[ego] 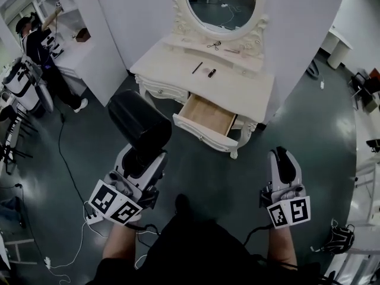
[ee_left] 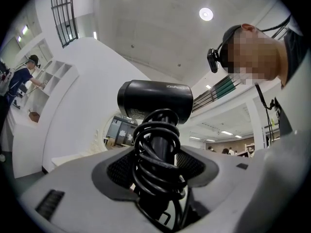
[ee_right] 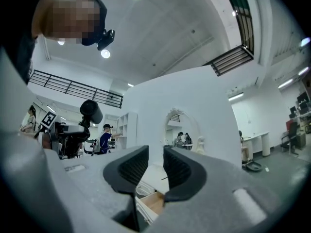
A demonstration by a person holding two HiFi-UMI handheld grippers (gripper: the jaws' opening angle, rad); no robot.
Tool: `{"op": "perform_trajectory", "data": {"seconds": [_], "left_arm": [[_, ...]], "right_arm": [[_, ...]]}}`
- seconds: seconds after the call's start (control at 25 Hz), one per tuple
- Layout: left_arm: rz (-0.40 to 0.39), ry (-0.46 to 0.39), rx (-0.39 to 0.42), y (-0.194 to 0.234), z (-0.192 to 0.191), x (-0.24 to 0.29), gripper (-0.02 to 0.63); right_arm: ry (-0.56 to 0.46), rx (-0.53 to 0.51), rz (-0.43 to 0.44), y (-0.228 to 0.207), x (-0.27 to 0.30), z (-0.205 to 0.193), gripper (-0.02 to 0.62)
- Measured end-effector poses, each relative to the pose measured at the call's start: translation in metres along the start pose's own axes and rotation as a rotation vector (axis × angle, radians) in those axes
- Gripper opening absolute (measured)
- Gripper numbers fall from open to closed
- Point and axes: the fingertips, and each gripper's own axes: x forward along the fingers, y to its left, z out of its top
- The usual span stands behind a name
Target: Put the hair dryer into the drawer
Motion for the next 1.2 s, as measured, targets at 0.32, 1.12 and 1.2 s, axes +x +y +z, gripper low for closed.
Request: {"op": "perform_trajectory", "data": {"seconds": [0.32,1.12,1.2], "left_arm": [[-0.071,0.022,0.003,0.089,0.004,0.026,0.258],[-0.150,0.112,-0.047,0.191,-0.037,0.106,0.258],[-0.147,0.127,-0.034,0.192,-0.043,0.119,0.258]], "right_arm": [[0.041,-0.039,-0.084,0.021,0.069,-0.014,0.092],[0.140,-0.023,-0.190,0.004,0.154,-0.068,0.092],[0.135,-0.007,-0.179,-0.007,0.165,-0.073,0.092]]}}
